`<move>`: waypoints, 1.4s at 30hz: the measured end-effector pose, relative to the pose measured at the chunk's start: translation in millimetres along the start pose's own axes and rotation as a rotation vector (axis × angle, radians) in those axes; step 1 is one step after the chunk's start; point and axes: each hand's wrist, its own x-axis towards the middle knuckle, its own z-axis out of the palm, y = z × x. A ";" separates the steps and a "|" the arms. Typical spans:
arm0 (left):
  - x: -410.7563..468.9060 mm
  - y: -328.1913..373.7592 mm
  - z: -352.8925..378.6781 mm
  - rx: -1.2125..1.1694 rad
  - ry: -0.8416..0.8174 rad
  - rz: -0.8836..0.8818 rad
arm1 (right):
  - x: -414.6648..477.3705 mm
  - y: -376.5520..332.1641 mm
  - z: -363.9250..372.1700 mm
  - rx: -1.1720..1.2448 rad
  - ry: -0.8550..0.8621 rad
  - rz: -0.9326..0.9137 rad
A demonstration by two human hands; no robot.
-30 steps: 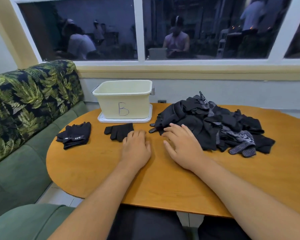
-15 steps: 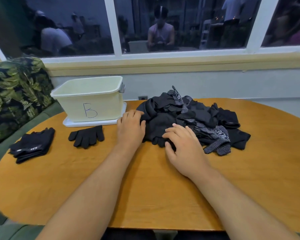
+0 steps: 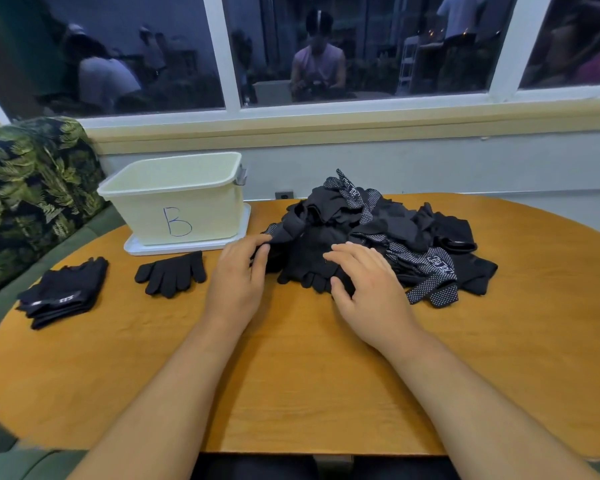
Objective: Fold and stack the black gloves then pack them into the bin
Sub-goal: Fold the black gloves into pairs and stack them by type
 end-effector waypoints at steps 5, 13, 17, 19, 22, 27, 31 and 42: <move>-14.8 4.3 -5.6 -0.023 -0.063 0.117 | 5.2 -4.0 3.2 -0.048 -0.023 -0.011; -17.0 1.6 -1.9 0.032 -0.156 0.210 | 93.1 4.9 15.0 -0.355 -0.145 -0.025; -18.1 0.7 -8.3 0.013 -0.217 0.224 | 106.2 19.7 26.2 -0.440 -0.320 -0.033; -22.6 0.5 -12.4 0.008 -0.256 0.239 | 102.5 19.7 27.1 -0.413 -0.283 -0.015; -32.1 3.0 -17.2 0.006 -0.351 0.258 | 84.0 8.9 17.0 -0.319 -0.142 -0.082; -50.9 0.6 -25.7 0.065 -0.471 0.237 | 17.7 6.4 -1.0 -0.034 -0.278 -0.225; -57.4 1.3 -24.3 0.096 -0.481 0.148 | -6.3 5.2 -3.7 -0.045 -0.362 -0.222; -59.6 10.0 -32.0 -0.070 -0.483 0.068 | -13.4 -6.7 0.5 -0.209 -0.237 -0.325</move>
